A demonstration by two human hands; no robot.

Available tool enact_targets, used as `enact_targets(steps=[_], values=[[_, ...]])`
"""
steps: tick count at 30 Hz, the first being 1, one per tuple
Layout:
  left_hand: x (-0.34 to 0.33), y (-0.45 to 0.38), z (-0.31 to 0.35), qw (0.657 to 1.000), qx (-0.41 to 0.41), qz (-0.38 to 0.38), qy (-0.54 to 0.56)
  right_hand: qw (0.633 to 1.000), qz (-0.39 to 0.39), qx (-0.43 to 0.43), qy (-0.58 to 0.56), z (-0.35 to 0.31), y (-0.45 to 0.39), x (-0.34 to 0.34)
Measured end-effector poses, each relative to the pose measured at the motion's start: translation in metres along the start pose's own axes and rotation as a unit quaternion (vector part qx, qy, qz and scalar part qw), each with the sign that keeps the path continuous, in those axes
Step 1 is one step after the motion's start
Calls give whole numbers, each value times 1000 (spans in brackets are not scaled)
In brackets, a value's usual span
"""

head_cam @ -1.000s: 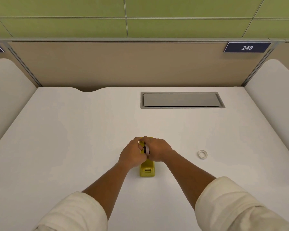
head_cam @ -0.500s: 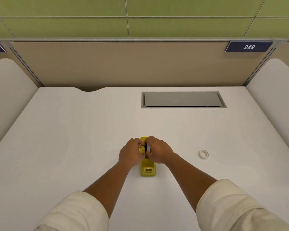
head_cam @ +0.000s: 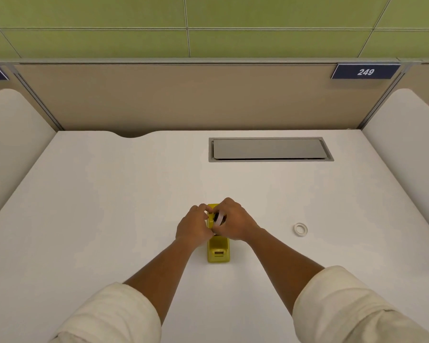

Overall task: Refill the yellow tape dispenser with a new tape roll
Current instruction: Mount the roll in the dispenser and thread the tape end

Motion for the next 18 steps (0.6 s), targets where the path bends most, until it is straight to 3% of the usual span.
enact_targets(steps=[8,18], values=[[5,4,11,997,-36,14,64,977,58,-105,-178,3,-4,7],[11,1,14,983,-43,16,178,946,46,-191,-257,0,-4,21]])
Point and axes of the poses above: each hand's wrist, its own y-axis away from the middle knuckle, its own x-axis out of the back of the hand, z = x × y, the point moved 4 cm from there along -y, towards the middle knuckle, and after that the axes turned 7 degrees about -z, right-handed, at the moved point
